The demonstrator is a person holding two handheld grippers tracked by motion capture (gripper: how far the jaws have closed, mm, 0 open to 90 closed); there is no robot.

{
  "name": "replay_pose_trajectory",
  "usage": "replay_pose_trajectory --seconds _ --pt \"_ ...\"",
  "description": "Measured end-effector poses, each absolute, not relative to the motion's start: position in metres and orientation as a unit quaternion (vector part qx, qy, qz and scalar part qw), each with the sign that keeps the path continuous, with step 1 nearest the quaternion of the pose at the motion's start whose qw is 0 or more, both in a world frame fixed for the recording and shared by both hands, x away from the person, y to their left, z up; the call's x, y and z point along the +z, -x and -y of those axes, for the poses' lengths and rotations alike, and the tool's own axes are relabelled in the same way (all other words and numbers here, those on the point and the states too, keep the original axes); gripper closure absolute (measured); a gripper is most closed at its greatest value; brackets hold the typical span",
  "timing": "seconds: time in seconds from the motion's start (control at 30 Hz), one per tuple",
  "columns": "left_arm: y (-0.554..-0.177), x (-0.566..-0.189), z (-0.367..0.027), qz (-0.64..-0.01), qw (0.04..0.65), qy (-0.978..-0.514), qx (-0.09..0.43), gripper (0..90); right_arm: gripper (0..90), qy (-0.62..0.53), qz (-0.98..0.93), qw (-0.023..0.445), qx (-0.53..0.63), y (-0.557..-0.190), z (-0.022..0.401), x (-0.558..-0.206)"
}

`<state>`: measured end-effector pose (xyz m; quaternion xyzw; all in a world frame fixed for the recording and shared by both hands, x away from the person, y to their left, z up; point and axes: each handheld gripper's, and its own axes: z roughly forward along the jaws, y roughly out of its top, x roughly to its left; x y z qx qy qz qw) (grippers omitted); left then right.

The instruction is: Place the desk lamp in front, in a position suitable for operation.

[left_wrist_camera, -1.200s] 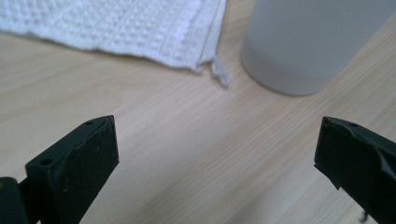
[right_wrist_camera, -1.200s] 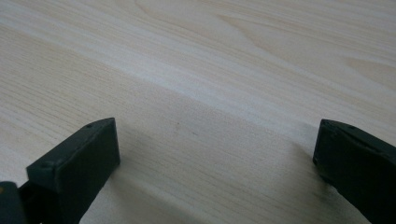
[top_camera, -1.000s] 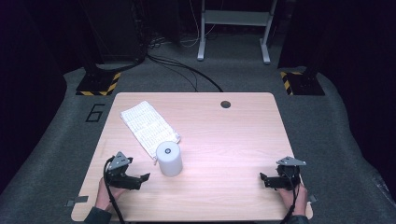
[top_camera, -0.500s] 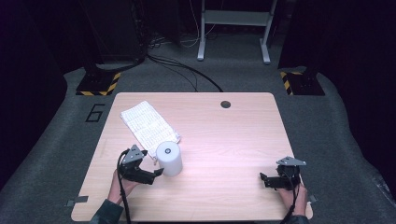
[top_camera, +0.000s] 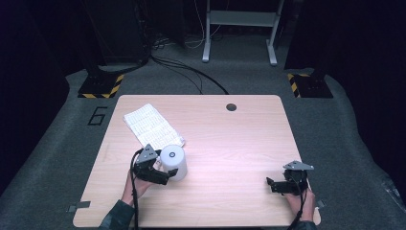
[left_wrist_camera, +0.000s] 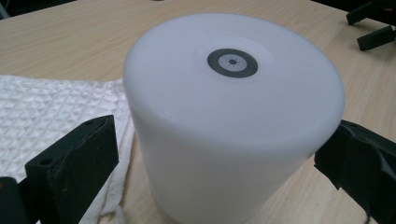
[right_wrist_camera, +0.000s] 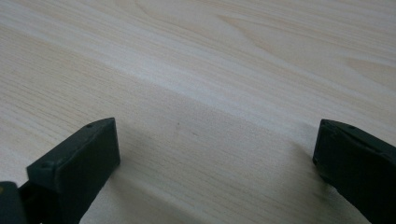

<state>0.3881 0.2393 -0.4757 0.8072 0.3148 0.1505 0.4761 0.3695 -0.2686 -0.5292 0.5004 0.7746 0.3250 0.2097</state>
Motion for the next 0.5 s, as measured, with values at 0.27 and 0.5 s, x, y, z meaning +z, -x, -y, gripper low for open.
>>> replay_pose_trajectory --seconds 0.27,0.5 --pt "-0.395 -0.480 -0.228 -0.313 0.479 -0.807 0.144 0.0 0.1 -0.501 -0.774 0.210 0.325 -0.369 0.269 -0.529" --pt "-0.398 -0.482 -0.224 -0.308 0.481 -0.808 0.148 2.1 0.1 -0.500 -0.775 0.210 0.325 -0.369 0.269 -0.529"
